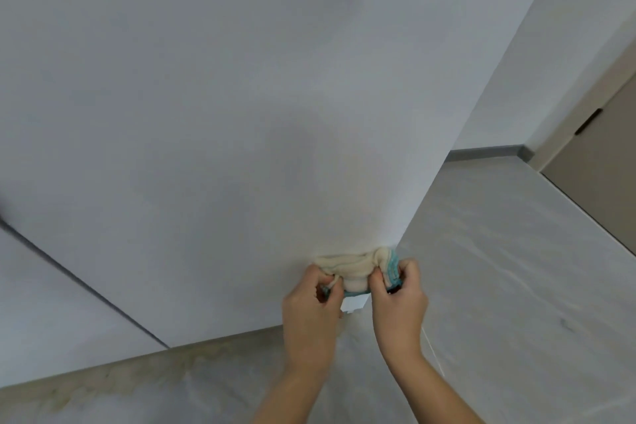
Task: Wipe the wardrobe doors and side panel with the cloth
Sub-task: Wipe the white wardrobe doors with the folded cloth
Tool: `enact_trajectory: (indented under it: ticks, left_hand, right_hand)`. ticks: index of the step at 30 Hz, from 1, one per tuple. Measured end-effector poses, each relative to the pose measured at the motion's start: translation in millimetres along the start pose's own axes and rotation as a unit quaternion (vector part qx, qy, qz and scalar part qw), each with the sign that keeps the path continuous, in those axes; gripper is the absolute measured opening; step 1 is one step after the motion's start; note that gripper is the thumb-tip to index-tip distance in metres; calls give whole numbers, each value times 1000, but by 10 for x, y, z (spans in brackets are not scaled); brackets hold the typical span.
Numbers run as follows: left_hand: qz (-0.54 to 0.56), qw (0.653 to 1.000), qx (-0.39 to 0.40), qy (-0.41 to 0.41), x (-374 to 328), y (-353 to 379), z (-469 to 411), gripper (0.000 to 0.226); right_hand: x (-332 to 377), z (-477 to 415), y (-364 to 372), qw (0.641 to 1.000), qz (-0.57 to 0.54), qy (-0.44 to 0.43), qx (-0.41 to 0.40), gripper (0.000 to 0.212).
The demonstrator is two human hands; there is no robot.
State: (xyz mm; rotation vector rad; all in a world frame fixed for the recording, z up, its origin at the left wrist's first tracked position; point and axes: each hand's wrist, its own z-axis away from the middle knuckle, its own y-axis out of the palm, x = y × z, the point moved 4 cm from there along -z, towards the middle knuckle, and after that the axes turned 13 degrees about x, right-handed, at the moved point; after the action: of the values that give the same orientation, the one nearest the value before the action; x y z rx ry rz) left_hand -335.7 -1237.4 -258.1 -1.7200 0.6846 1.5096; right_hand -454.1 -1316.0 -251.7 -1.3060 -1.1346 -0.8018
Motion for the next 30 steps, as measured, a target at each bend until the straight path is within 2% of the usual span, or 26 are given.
enact_trajectory:
  ticks: [9, 13, 17, 20, 25, 30]
  left_hand:
    - [-74, 992, 12, -106, 994, 356, 34, 26]
    - [-67, 981, 14, -183, 1218, 417, 41, 28]
    - [-81, 952, 8, -297, 1342, 386, 43, 23]
    - [-18, 953, -19, -303, 1287, 370, 31, 18]
    - [83, 966, -74, -235, 940, 276, 37, 16]
    - [123, 978, -62, -154, 378, 111, 41, 14]
  right_hand:
    - [-1054, 86, 279, 984, 15, 178, 14, 20]
    - [-1329, 90, 359, 966, 0, 257, 25, 15]
    - [-1482, 112, 405, 937, -35, 346, 35, 17]
    - [-1397, 90, 395, 938, -100, 330, 14, 14]
    - [-998, 64, 301, 951, -168, 262, 1, 8]
    - [-324, 34, 114, 962, -201, 184, 6, 7]
